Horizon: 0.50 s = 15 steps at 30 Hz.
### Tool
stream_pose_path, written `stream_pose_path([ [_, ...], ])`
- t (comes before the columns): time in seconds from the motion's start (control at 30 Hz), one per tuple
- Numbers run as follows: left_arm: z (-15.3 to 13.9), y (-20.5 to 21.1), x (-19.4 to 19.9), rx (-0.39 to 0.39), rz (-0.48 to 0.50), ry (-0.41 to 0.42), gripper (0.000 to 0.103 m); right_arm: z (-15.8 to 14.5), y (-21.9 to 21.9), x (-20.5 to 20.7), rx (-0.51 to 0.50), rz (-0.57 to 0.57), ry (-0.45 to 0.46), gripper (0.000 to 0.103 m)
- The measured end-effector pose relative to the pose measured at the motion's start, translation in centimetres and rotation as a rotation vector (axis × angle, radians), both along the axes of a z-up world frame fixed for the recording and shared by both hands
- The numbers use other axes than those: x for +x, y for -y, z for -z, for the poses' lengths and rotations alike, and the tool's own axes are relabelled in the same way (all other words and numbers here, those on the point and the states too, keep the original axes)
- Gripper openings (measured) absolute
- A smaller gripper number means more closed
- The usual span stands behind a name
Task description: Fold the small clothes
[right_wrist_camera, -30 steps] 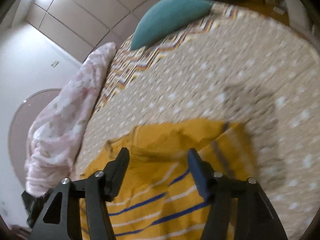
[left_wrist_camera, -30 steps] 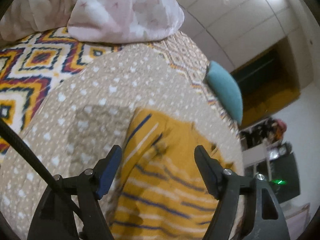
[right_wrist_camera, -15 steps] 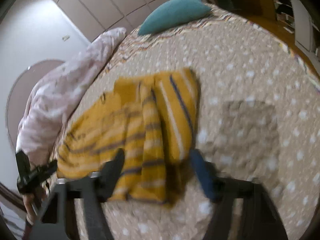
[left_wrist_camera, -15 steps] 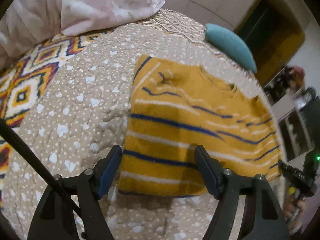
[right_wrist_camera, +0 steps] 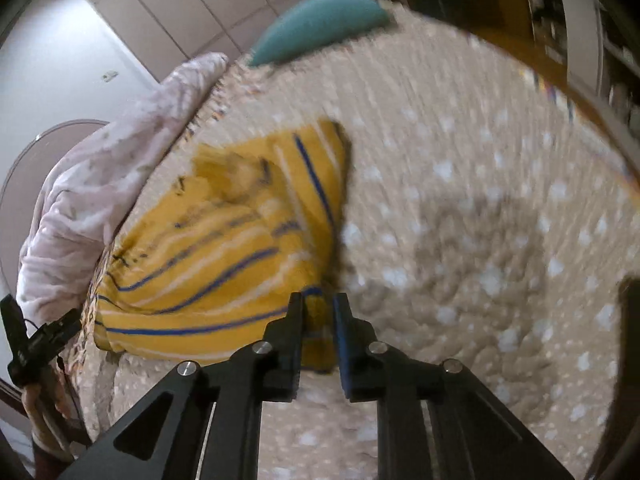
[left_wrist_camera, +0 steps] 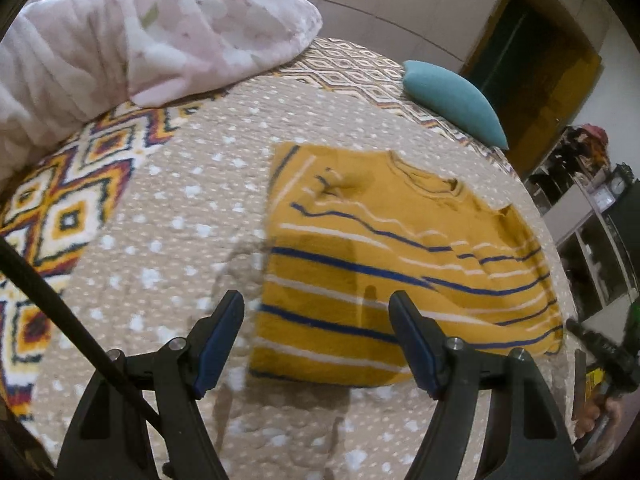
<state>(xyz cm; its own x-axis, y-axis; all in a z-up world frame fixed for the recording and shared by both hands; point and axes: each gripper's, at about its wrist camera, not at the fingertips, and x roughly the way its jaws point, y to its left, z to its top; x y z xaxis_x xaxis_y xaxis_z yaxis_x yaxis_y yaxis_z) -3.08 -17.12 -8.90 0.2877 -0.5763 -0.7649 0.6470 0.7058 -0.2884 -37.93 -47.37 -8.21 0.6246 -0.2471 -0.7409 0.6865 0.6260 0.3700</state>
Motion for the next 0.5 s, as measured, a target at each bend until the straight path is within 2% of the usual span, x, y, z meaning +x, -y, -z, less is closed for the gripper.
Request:
stream_pose_path([
  [0.1, 1.5, 1.6, 0.0, -0.002, 0.008, 0.005, 0.074, -2.7, -1.5, 1.7, -0.098, -0.046, 0.012, 0.017],
  [0.23, 4.3, 2.5, 1.2, 0.057, -0.038, 0.01, 0.074, -3.8, -2.0, 5.7, -0.116, -0.113, 0.0, 0.017],
  [0.3, 6.0, 2.1, 1.8, 0.029, -0.047, -0.02, 0.077, -3.6, -1.6, 8.5, -0.122, -0.14, -0.012, 0.017],
  [0.37, 6.3, 1.6, 1.6, -0.013, -0.042, 0.001, 0.081, -2.8, -0.8, 11.2, -0.11, -0.164, -0.032, 0.017],
  [0.5, 6.5, 2.0, 0.9, -0.02, -0.023, 0.036, 0.089, 0.4, 2.6, 16.4, -0.049, -0.177, -0.094, 0.017],
])
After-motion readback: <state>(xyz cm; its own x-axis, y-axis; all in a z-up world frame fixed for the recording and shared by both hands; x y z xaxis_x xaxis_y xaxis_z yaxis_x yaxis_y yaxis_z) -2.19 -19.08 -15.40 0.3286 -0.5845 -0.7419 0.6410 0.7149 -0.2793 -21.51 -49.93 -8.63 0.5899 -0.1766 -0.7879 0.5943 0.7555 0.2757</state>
